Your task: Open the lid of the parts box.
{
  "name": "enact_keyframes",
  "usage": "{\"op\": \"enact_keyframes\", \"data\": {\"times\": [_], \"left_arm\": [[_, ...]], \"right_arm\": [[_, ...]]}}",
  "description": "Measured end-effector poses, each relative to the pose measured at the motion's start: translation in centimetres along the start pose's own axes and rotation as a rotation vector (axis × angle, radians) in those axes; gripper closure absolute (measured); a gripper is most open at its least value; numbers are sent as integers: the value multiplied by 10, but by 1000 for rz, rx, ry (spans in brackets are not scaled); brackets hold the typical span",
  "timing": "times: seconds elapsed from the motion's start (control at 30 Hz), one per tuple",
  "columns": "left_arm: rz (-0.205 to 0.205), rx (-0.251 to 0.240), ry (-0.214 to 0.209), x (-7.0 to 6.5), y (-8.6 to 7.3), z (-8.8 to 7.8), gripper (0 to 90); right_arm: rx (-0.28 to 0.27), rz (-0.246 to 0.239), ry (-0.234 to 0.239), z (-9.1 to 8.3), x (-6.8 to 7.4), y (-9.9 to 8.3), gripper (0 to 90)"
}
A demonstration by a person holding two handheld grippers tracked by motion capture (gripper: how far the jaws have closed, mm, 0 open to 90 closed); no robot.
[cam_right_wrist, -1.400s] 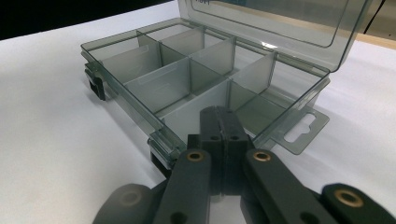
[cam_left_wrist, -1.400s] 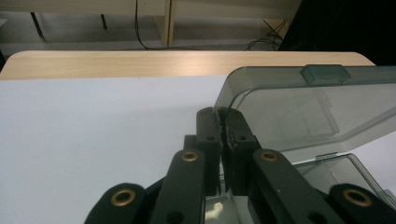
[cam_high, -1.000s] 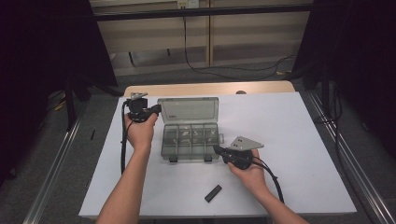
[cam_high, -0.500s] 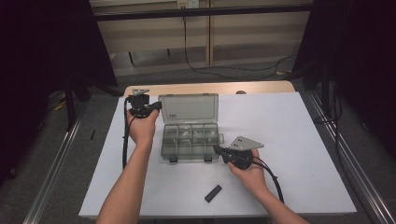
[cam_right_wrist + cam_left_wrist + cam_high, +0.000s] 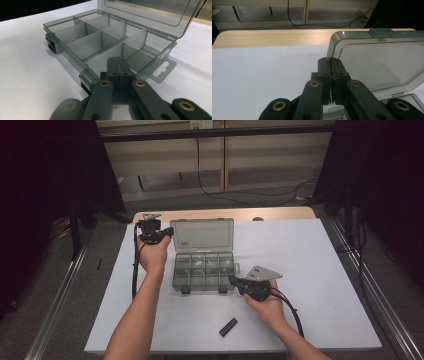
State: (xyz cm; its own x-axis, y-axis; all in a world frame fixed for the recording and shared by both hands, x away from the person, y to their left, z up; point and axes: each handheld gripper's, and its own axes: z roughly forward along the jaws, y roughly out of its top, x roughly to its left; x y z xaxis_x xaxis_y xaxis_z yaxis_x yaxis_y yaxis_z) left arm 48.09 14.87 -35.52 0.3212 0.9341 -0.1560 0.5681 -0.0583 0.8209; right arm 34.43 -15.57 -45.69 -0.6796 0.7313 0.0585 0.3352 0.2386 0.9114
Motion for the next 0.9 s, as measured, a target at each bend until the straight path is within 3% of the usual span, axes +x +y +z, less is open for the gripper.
{"op": "enact_keyframes", "data": {"times": [0.2, 0.43, 0.9], "left_arm": [[-9, -2, -11, 2, 0, 2, 877], [7, 9, 1, 1, 3, 4, 877], [-4, 9, 14, 1, 6, 11, 877]], "right_arm": [[0, 0, 1, 0, 0, 0, 900], [1, -2, -2, 0, 0, 0, 900], [0, 0, 1, 0, 0, 0, 900]]}}
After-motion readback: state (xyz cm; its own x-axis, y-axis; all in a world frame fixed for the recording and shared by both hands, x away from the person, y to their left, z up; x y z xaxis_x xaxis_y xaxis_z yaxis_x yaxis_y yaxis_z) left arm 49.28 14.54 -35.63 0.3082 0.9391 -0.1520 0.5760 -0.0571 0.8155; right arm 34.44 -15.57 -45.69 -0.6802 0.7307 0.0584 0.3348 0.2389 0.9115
